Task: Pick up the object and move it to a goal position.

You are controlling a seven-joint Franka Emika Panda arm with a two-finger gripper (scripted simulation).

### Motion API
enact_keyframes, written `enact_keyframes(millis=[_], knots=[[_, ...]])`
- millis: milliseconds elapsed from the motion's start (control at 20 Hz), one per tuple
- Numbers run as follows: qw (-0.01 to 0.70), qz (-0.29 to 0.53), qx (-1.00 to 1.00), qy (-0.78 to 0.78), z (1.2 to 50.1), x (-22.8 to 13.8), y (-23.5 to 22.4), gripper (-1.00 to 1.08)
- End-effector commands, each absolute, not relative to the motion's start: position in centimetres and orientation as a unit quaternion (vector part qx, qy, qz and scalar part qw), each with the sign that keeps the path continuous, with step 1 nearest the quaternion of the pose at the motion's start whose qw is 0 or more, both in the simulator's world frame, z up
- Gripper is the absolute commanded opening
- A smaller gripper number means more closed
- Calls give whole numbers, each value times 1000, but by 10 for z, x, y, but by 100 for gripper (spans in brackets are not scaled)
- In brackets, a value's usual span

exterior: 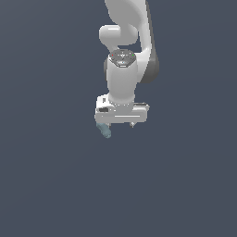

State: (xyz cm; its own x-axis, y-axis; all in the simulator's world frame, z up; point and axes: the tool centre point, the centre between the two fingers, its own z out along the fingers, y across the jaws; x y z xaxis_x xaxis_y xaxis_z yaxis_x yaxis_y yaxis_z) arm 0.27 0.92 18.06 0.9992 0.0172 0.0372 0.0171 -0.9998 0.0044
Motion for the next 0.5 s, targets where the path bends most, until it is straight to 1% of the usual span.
enact_keyframes(millis=[0, 200, 450], knots=[[2, 19, 1000, 9, 181, 3, 9, 68], [1, 19, 1000, 8, 182, 2, 6, 68], [-1, 29, 1000, -8, 191, 8, -12, 68]])
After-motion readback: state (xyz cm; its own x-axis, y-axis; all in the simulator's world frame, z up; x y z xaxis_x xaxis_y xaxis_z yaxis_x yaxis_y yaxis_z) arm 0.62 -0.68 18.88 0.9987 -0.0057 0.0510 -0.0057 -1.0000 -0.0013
